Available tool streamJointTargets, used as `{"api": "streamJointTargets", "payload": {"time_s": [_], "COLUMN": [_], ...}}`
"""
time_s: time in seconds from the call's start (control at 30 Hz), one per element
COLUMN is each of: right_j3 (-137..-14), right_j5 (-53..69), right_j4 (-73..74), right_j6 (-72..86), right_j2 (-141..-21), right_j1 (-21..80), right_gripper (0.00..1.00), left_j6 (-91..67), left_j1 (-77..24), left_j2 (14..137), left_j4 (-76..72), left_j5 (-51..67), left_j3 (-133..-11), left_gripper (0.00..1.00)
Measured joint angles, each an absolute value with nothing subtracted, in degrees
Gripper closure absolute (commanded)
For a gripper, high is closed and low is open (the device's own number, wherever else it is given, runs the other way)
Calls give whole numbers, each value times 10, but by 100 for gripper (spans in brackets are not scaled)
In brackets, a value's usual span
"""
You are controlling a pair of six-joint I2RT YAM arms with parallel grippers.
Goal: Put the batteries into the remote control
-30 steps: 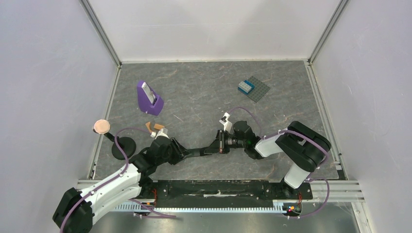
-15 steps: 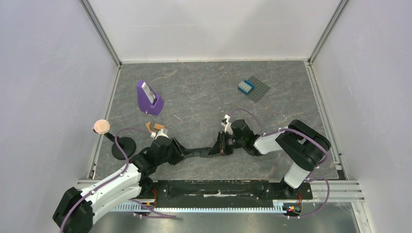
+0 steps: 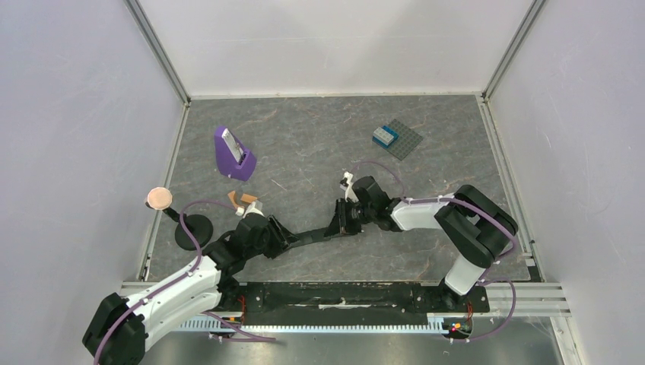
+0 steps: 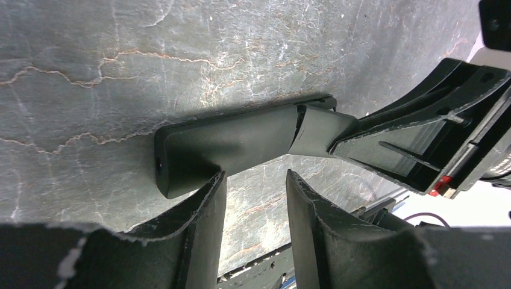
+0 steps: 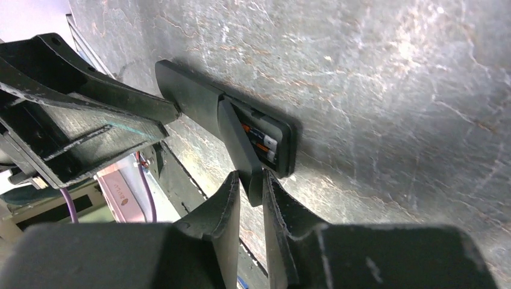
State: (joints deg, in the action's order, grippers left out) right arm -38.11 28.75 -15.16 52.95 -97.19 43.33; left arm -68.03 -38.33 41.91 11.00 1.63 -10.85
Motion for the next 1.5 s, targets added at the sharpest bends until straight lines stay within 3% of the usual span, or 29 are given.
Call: {"api": "streamJointTargets", "payload": {"time_s": [0.43, 0.63, 0.97, 1.33, 1.5], "right_j3": [-510, -513, -502, -496, -496], "right_j5": [277, 279, 242, 212, 207], "right_j4": [30, 38, 43, 52, 53], "right_j6": [426, 420, 437, 443, 441], "right_j2": [-1000, -1003, -997, -991, -989], "right_j1": [433, 433, 435, 438, 441], "right_gripper": [81, 79, 65, 61, 64], "left_j6": [-680, -680, -680, -680, -680], "left_j1": [-383, -383, -383, -383, -383], "left_j2": [428, 429, 430, 431, 431], "left_j4": [106, 106, 103, 102, 102], "left_j5": [18, 19, 21, 21, 21], "left_j3": [-109, -109, -109, -109, -109], "left_gripper": [52, 52, 52, 52, 52]}}
